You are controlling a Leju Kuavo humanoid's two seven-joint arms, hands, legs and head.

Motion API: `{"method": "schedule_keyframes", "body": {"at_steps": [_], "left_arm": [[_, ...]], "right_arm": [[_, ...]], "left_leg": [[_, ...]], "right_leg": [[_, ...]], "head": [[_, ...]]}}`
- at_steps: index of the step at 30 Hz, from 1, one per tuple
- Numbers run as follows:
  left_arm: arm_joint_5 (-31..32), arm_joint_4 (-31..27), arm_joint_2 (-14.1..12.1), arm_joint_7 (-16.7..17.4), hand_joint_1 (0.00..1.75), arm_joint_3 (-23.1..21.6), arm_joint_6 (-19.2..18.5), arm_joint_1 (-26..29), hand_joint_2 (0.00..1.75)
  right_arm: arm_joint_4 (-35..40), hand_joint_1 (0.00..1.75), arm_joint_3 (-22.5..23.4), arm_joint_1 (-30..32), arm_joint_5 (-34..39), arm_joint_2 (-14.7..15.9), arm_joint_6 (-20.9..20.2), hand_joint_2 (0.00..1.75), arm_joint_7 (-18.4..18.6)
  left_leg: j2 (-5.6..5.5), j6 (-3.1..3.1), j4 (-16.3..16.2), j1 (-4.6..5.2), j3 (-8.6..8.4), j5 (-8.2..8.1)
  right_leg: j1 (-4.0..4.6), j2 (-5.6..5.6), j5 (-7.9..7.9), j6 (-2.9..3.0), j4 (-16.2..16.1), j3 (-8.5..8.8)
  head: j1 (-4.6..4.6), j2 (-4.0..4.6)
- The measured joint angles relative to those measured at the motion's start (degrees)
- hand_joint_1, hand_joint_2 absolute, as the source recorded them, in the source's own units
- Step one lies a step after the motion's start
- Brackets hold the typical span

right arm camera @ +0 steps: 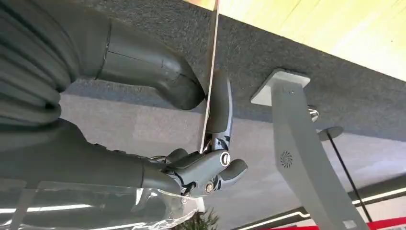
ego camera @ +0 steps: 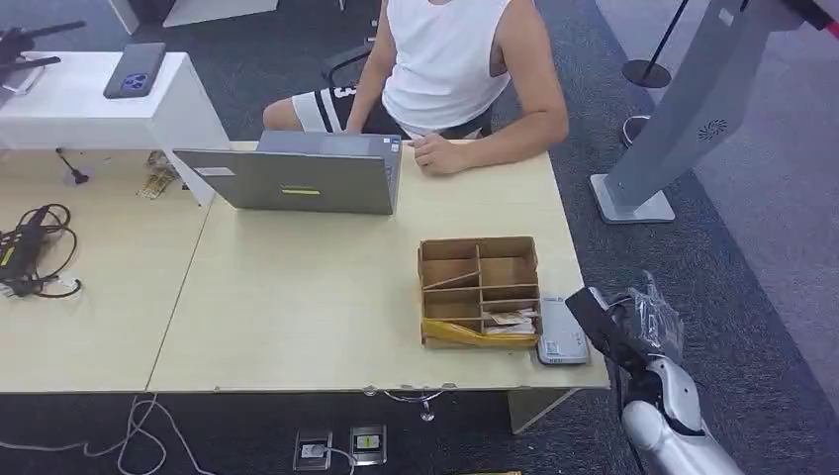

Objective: Pass the card to the sensor for recognition and then transmit it.

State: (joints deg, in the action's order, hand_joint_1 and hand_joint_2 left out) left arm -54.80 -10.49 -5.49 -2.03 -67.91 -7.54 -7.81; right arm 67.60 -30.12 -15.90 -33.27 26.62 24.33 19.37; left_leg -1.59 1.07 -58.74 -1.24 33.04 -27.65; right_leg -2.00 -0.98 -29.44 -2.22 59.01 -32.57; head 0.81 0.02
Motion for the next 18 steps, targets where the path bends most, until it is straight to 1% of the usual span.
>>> {"method": "schedule_keyframes", "body": {"at_steps": [10, 18], "left_arm": [[0.09, 0.00, 0.00, 0.00, 0.00, 0.00, 0.00, 0.00, 1.75], [0.24, 0.00, 0.00, 0.00, 0.00, -0.02, 0.00, -0.01, 1.75]], "right_arm": [[0.17, 1.75, -0.04, -0.13, 0.09, 0.04, 0.00, 1.75, 0.41], [1.20, 1.75, -0.98, -0.12, -0.24, -0.18, -1.60, 1.75, -1.05]], "left_leg": [[0.00, 0.00, 0.00, 0.00, 0.00, 0.00], [0.00, 0.00, 0.00, 0.00, 0.00, 0.00]], "right_leg": [[0.00, 0.00, 0.00, 0.00, 0.00, 0.00], [0.00, 0.00, 0.00, 0.00, 0.00, 0.00]], "head": [[0.00, 0.00], [-0.04, 0.00]]}}
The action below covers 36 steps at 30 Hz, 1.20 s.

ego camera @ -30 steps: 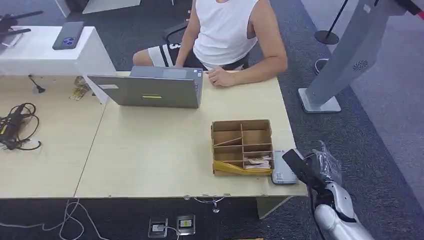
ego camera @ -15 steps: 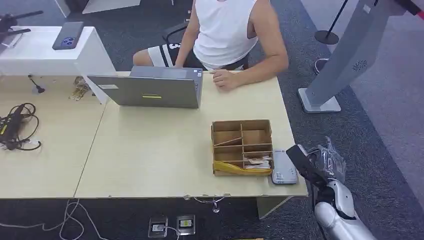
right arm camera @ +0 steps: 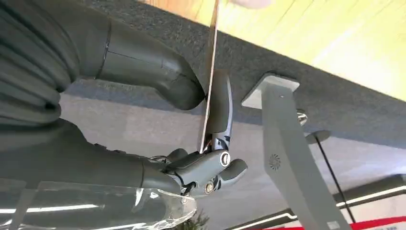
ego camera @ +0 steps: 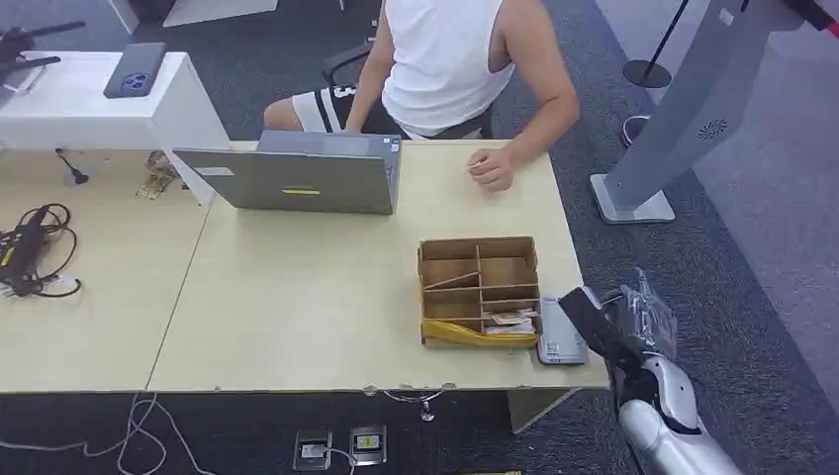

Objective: Pass the card to the sensor for recognition and then transmit it.

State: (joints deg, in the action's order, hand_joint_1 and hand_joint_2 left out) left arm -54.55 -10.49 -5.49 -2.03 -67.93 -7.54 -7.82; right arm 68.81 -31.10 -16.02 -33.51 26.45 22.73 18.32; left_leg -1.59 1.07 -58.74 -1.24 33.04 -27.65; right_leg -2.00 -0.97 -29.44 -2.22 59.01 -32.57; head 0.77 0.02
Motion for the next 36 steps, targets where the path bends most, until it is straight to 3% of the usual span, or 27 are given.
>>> {"method": "schedule_keyframes", "body": {"at_steps": [18, 36], "left_arm": [[0.68, 0.00, 0.17, 0.00, 0.00, -0.02, 0.00, -0.02, 1.75], [0.59, 0.00, 0.24, 0.00, 0.00, -0.02, 0.00, -0.01, 1.75]], "right_arm": [[3.45, 1.75, -4.55, 0.00, -0.87, -1.57, -4.44, 1.75, -0.61], [2.58, 1.75, -6.75, -0.65, -0.48, -2.21, -5.27, 1.75, -0.79]], "left_leg": [[0.00, 0.00, 0.00, 0.00, 0.00, 0.00], [0.03, 0.00, 0.00, 0.00, -0.06, 0.00]], "right_leg": [[0.00, 0.00, 0.00, 0.00, 0.00, 0.00], [0.00, -0.02, 0.00, 0.00, 0.00, 0.02]], "head": [[0.02, 0.00], [0.04, 0.00]]}}
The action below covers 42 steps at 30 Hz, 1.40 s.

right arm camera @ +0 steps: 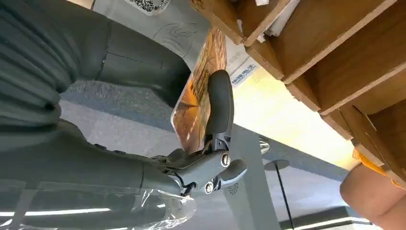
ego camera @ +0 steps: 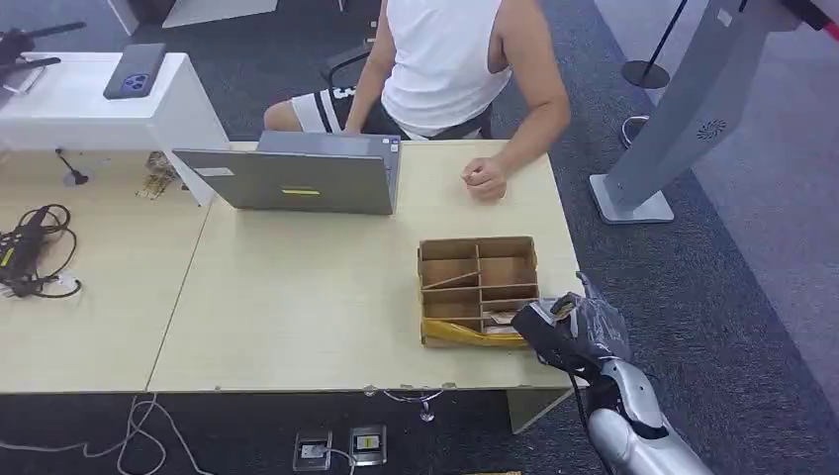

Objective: Pass the card to the sensor for recognition and then transmit it.

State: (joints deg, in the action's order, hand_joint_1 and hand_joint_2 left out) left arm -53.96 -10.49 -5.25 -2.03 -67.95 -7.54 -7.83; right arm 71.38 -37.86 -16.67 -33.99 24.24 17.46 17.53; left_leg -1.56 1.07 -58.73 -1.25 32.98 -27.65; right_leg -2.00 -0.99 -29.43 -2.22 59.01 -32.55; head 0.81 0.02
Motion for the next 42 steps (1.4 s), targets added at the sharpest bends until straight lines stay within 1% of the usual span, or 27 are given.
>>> {"method": "schedule_keyframes", "body": {"at_steps": [10, 14, 16, 19, 22, 24, 27, 30, 31, 34, 39, 42], "left_arm": [[-0.17, 0.00, 0.00, 0.00, 0.00, 0.00, 0.00, 0.00, 1.75], [-0.15, 0.00, 0.00, 0.00, 0.00, 0.00, 0.00, 0.00, 1.75], [-0.13, 0.00, 0.00, 0.00, 0.00, 0.00, 0.00, 0.01, 1.75], [0.15, 0.00, -0.04, -0.02, 0.00, 0.00, 0.00, 0.01, 1.75], [0.44, 0.00, -0.07, -0.02, 0.00, 0.00, 0.00, 0.01, 1.75], [0.44, 0.00, -0.07, -0.02, 0.00, 0.00, 0.00, 0.01, 1.75], [0.44, 0.00, -0.07, -0.02, 0.00, 0.00, 0.00, 0.01, 1.75], [0.44, 0.00, -0.07, -0.02, 0.00, 0.00, 0.00, 0.01, 1.75], [0.55, 0.00, -0.07, -0.02, 0.00, 0.00, 0.00, 0.01, 1.75], [1.22, 0.00, -0.04, -0.24, 0.00, -0.02, 0.00, -0.03, 1.75], [1.86, -0.02, 0.02, -0.39, 0.00, -0.37, 0.00, -0.26, 1.75], [2.30, -0.09, 0.09, -0.39, 0.00, -0.72, 0.00, -0.57, 1.75]], "right_arm": [[-1.38, 1.75, -0.46, -0.74, 0.72, 0.00, 0.81, 1.75, -0.90], [-1.81, 1.75, -0.44, -1.37, 0.50, 0.02, 2.34, 1.75, -1.14], [-1.81, 1.75, -0.35, -1.94, 0.07, 0.33, 3.36, 1.75, -0.57], [-0.81, 1.75, 0.33, -3.02, -2.38, 1.49, 4.98, 1.75, 1.24], [1.57, 1.75, 1.75, -4.58, -4.87, 2.90, 5.03, 1.75, 2.75], [3.13, 1.75, 2.67, -5.68, -6.58, 3.74, 4.17, 1.75, 3.39], [6.04, 1.75, 4.00, -8.36, -9.03, 5.09, 1.59, 1.75, 4.37], [8.48, 1.75, 4.81, -11.68, -9.77, 6.14, -0.86, 1.75, 4.83], [9.00, 1.75, 5.00, -12.87, -9.84, 6.29, -2.27, 1.75, 4.83], [9.14, 1.75, 4.85, -17.09, -9.79, 6.34, -5.81, 1.75, 4.57], [8.24, 1.75, 3.32, -21.81, -9.79, 5.86, -9.00, 1.75, 3.39], [5.90, 1.75, 1.09, -25.02, -9.60, 4.59, -10.52, 1.75, 2.54]], "left_leg": [[0.01, 0.00, 0.00, 0.00, -0.03, 0.00], [0.01, 0.00, 0.00, 0.00, -0.02, 0.00], [0.00, 0.00, 0.00, 0.01, -0.01, 0.00], [0.00, -0.01, -0.01, 0.02, 0.01, 0.01], [0.00, -0.01, -0.01, 0.02, 0.00, 0.01], [0.00, -0.01, -0.01, 0.02, 0.00, 0.01], [0.00, -0.02, -0.01, 0.03, 0.01, 0.02], [0.00, -0.02, -0.01, 0.02, -0.01, 0.02], [0.00, -0.02, -0.01, 0.02, -0.01, 0.02], [0.01, -0.02, -0.01, 0.02, -0.01, 0.03], [-0.05, -0.02, -0.01, 0.02, 0.09, 0.04], [-0.05, -0.02, 0.00, 0.01, 0.11, 0.04]], "right_leg": [[0.00, 0.00, 0.00, 0.00, 0.00, 0.03], [0.00, 0.00, 0.00, 0.00, 0.00, 0.02], [-0.01, 0.00, 0.00, 0.00, 0.00, 0.03], [-0.02, 0.01, 0.01, 0.00, 0.00, 0.03], [-0.02, -0.01, 0.01, 0.00, 0.00, 0.02], [-0.02, -0.01, 0.01, 0.00, 0.00, 0.03], [-0.02, -0.01, 0.02, 0.00, 0.00, 0.01], [-0.01, -0.03, 0.02, 0.00, 0.01, 0.03], [-0.01, -0.03, 0.02, 0.00, 0.01, 0.03], [-0.01, -0.03, 0.03, 0.00, 0.02, 0.03], [-0.01, 0.02, 0.02, 0.00, 0.03, 0.02], [-0.01, 0.00, 0.02, 0.00, 0.05, 0.01]], "head": [[0.00, 0.00], [0.00, 0.00], [-0.02, 0.00], [-0.02, 0.00], [0.00, 0.00], [0.00, 0.00], [-0.02, 0.00], [-0.02, 0.00], [0.00, 0.00], [-0.02, 0.00], [-0.04, 0.00], [-0.02, 0.00]]}}
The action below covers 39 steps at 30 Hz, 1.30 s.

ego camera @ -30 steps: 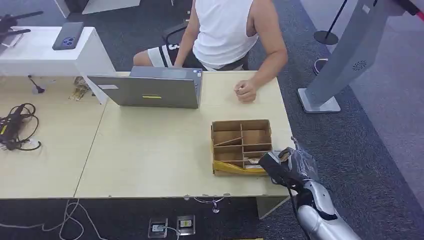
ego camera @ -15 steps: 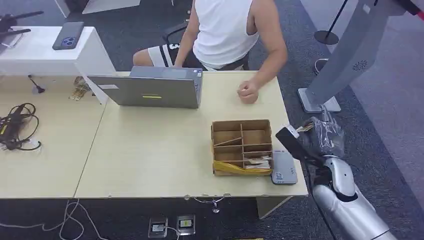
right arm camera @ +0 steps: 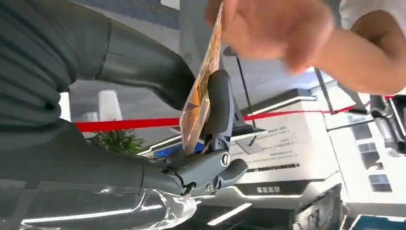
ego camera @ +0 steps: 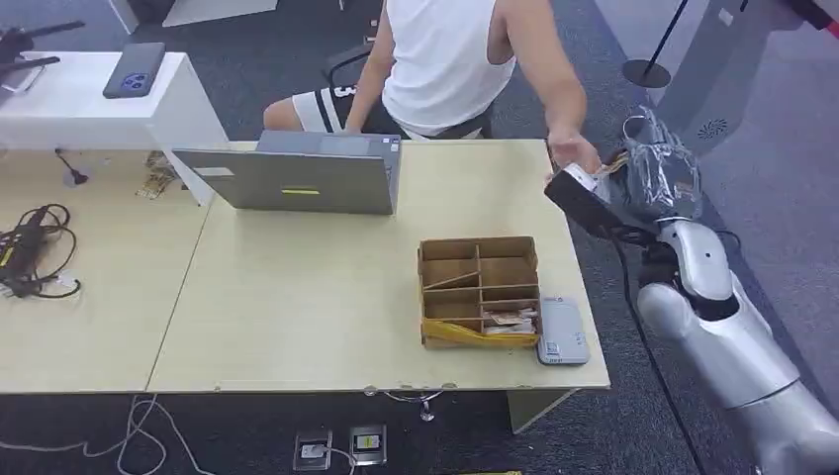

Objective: Pass the card to the sensor for recognition and then transmit it.

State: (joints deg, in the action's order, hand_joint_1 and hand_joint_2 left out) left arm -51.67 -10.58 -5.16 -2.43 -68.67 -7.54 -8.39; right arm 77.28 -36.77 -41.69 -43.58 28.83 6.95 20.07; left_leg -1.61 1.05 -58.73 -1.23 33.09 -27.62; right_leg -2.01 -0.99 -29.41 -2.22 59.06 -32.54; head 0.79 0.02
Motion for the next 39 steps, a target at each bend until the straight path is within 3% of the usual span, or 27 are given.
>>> {"method": "schedule_keyframes", "body": {"at_steps": [11, 12, 13, 14, 15, 24, 31, 34, 39], "left_arm": [[0.98, 0.02, -0.09, 0.02, 0.00, -0.26, 0.00, -0.41, 1.75], [1.14, 0.02, -0.09, 0.02, 0.00, -0.26, 0.00, -0.41, 1.75], [1.18, 0.02, -0.09, 0.02, 0.00, -0.28, 0.00, -0.41, 1.75], [1.29, 0.02, -0.09, 0.02, 0.00, -0.28, 0.00, -0.40, 1.75], [1.38, 0.02, -0.09, 0.04, 0.00, -0.31, 0.00, -0.39, 1.75], [1.59, 0.04, -0.13, 0.22, 0.00, -0.33, 0.00, -0.35, 1.75], [1.00, 0.07, -0.13, 0.22, 0.00, -0.33, 0.00, -0.23, 1.75], [0.28, 0.09, -0.13, 0.22, 0.00, -0.33, 0.00, -0.03, 1.75], [-0.46, 0.09, -0.20, 0.22, 0.00, -0.31, 0.00, 0.18, 1.75]], "right_arm": [[-14.29, 1.75, -7.84, -8.19, 0.94, -7.69, -0.72, 1.75, -2.78], [-15.50, 1.05, -8.44, -8.53, 0.98, -8.11, -0.52, 1.75, -2.84], [-16.66, 0.68, -8.81, -8.76, 1.01, -8.48, -0.37, 1.75, -2.89], [-17.55, 0.68, -9.18, -8.99, 1.03, -8.76, -0.11, 1.75, -2.97], [-18.64, 0.00, -9.57, -9.19, 1.03, -9.00, 0.22, 1.75, -3.06], [-24.19, 0.00, -11.80, -9.31, 2.10, -10.18, 5.10, 1.75, -3.43], [-23.95, 0.00, -12.45, -9.09, 5.66, -10.36, 9.31, 1.75, -5.53], [-20.21, 0.00, -12.32, -8.02, 11.51, -10.29, 10.63, 1.75, -7.68], [-8.57, 0.00, -10.14, -3.15, 26.13, -9.24, 12.07, 1.75, -14.56]], "left_leg": [[-0.11, 0.02, 0.00, -0.03, 0.00, 0.06], [-0.10, 0.02, 0.00, -0.03, 0.00, 0.06], [-0.11, 0.02, 0.00, -0.03, 0.00, 0.06], [-0.13, 0.02, -0.01, -0.03, 0.00, 0.06], [-0.13, 0.01, -0.01, -0.03, 0.00, 0.06], [-0.14, -0.01, -0.01, -0.03, 0.00, 0.07], [-0.14, -0.01, -0.01, -0.03, 0.00, 0.08], [-0.13, -0.01, -0.02, -0.03, -0.04, 0.08], [-0.13, -0.01, -0.02, -0.03, -0.05, 0.07]], "right_leg": [[0.03, 0.12, 0.00, 0.00, 0.00, 0.01], [0.02, 0.12, 0.00, 0.00, 0.00, 0.02], [0.02, 0.13, 0.00, 0.00, -0.01, 0.02], [0.02, 0.15, 0.00, 0.00, -0.01, 0.02], [0.02, 0.15, 0.00, 0.00, -0.01, 0.02], [0.02, 0.16, 0.00, 0.00, -0.01, -0.01], [0.02, 0.15, 0.00, 0.00, -0.01, 0.00], [0.02, 0.12, 0.00, 0.00, -0.02, -0.01], [0.03, 0.12, 0.00, 0.00, -0.03, -0.03]], "head": [[0.02, 0.00], [0.02, 0.00], [0.00, 0.00], [0.04, 0.00], [0.00, 0.00], [0.00, 0.00], [0.00, 0.00], [0.02, 0.00], [0.00, 0.00]]}}
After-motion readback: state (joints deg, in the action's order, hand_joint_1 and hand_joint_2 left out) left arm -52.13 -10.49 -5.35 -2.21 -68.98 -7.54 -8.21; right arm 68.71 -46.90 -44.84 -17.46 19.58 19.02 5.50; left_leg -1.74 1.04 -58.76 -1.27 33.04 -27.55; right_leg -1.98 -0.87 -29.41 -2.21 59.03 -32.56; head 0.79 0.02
